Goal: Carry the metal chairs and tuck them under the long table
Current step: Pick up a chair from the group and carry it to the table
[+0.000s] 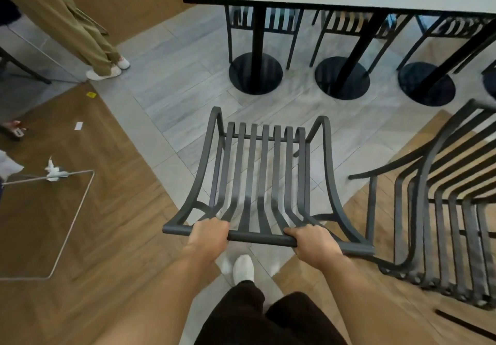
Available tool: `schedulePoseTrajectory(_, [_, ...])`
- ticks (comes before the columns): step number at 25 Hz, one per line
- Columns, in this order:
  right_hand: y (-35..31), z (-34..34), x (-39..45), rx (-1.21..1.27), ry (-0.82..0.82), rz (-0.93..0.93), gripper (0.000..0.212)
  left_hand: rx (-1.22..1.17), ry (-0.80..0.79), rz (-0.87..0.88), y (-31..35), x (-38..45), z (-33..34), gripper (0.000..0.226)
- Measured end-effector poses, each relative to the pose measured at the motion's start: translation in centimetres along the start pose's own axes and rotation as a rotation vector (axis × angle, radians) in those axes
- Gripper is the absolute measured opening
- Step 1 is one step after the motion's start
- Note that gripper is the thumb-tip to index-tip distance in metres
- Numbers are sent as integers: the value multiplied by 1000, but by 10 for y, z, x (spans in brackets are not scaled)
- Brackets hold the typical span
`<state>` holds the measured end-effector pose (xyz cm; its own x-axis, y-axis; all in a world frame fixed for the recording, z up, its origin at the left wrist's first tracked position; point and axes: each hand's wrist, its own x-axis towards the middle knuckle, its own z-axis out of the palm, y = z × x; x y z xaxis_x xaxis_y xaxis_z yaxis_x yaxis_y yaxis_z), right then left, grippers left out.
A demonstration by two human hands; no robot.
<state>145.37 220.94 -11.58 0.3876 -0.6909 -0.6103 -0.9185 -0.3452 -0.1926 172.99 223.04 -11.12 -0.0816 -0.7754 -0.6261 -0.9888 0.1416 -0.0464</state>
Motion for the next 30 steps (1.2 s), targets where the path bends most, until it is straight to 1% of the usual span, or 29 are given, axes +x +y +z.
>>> schedulePoseTrajectory(2, [8, -22, 23, -15, -1, -1, 28, 9, -17, -16, -6, 24, -19, 26])
schedulePoseTrajectory(5, [26, -58, 65, -37, -5, -21, 32, -12, -12, -27, -17, 67, -44, 27])
schedulePoseTrajectory(11, [55, -136, 152, -63, -31, -80, 33, -53, -55, -102, -43, 153, -105, 38])
schedulePoseTrajectory(16, [79, -206, 231, -89, -44, -94, 40, -98, -38, -113, -69, 225, -159, 34])
schedulePoseTrajectory(20, [79, -240, 277, -102, -52, -78, 38, -104, -51, -106, -97, 270, -191, 35])
schedulePoseTrajectory(22, [79, -257, 302, -98, -31, -72, 38, -101, -44, -94, -113, 291, -207, 34])
schedulePoseTrajectory(26, [77, -293, 352, -94, -21, -19, 46, -63, -23, -60, -148, 339, -244, 28])
schedulePoseTrajectory(30, [73, -328, 402, -71, -5, 23, 46, -36, -22, -30, -183, 384, -283, 24])
